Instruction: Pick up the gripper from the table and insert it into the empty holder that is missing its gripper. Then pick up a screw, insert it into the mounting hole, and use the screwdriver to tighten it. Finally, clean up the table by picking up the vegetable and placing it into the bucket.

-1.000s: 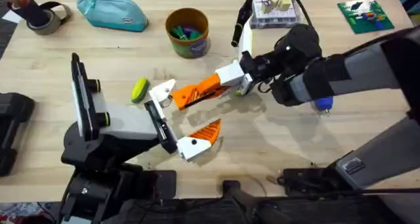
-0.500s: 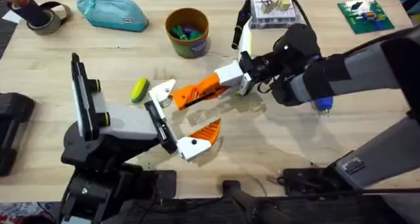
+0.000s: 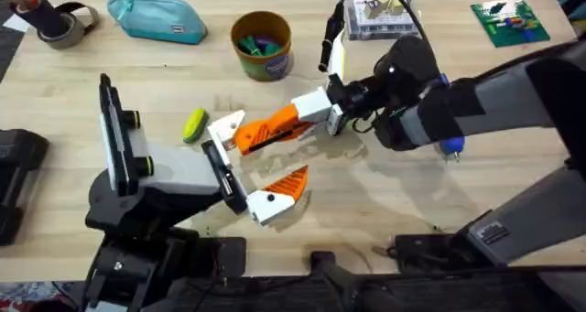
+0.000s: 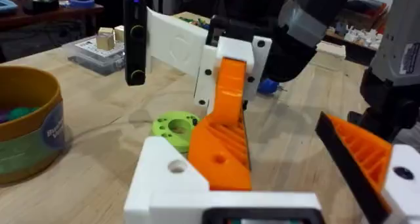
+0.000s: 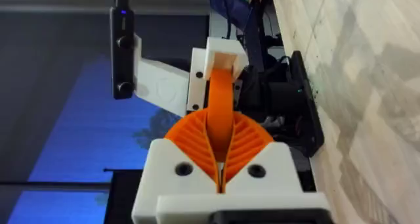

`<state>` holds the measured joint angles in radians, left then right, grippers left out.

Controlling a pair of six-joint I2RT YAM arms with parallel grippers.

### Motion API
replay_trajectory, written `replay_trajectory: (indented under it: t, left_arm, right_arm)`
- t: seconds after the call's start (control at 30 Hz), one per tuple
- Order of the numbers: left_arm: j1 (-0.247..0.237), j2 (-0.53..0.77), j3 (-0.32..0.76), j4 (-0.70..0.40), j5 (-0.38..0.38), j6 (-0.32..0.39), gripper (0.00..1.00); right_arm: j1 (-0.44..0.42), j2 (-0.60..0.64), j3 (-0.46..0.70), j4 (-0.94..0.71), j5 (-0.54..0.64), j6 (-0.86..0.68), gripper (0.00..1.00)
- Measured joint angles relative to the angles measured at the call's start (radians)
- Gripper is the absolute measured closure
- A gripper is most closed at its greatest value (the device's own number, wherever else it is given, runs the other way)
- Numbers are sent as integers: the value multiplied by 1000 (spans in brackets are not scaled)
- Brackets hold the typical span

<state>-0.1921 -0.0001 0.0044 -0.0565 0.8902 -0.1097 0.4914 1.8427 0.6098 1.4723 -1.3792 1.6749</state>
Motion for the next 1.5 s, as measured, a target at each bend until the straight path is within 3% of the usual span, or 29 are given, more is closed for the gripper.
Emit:
replay_trajectory:
  t: [0.83, 1.0, 1.5]
  left_arm:
    - [0, 0, 0, 3, -12, 3, 10]
    - [0, 0, 0, -10, -15, -9, 10]
    - [2, 0, 0, -8, -30, -10, 10]
  right_arm:
    - [43, 9, 2, -18, 122, -2, 981]
    - [43, 9, 52, -172, 112, -58, 981]
    - [40, 10, 144, -393, 44, -220, 981]
